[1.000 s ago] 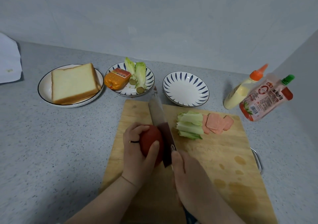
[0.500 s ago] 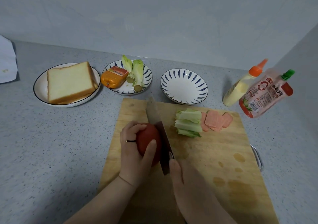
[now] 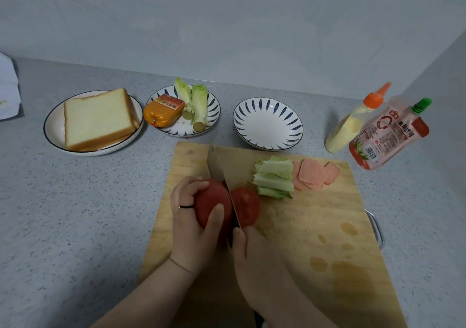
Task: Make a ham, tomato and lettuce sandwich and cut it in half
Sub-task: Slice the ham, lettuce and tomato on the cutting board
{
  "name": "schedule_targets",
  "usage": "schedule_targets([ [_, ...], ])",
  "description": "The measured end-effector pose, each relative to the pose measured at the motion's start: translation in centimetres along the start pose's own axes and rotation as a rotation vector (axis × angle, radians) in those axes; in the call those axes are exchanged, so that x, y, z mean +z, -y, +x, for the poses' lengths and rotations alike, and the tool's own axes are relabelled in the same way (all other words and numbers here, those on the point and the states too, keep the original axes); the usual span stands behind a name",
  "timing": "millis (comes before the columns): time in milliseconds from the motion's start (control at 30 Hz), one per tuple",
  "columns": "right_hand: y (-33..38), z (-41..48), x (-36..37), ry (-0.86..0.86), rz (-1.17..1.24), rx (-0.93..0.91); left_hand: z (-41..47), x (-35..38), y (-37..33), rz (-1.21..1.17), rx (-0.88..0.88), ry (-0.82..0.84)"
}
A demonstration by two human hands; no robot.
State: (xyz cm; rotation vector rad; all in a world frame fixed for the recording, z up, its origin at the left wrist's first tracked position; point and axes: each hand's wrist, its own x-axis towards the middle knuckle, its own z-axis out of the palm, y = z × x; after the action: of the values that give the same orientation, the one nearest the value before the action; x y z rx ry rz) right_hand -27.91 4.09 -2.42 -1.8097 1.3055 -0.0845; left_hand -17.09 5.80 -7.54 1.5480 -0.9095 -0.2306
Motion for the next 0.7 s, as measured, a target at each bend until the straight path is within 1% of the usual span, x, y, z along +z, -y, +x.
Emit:
schedule_targets([
  [333, -0.3, 0.9, 0.5, -0.020, 0.016, -0.058, 0.0, 0.1, 0.0, -0.011, -0.004, -0.018],
  [433, -0.9, 0.4, 0.5, -0.011, 0.036, -0.053, -0.1, 0.0, 0.0, -0.006, -0.003, -0.019],
  [700, -1.5, 0.2, -0.5, -0.070, 0.057, -0.045, 0.0, -0.2, 0.0, 0.003, 0.000, -0.003],
])
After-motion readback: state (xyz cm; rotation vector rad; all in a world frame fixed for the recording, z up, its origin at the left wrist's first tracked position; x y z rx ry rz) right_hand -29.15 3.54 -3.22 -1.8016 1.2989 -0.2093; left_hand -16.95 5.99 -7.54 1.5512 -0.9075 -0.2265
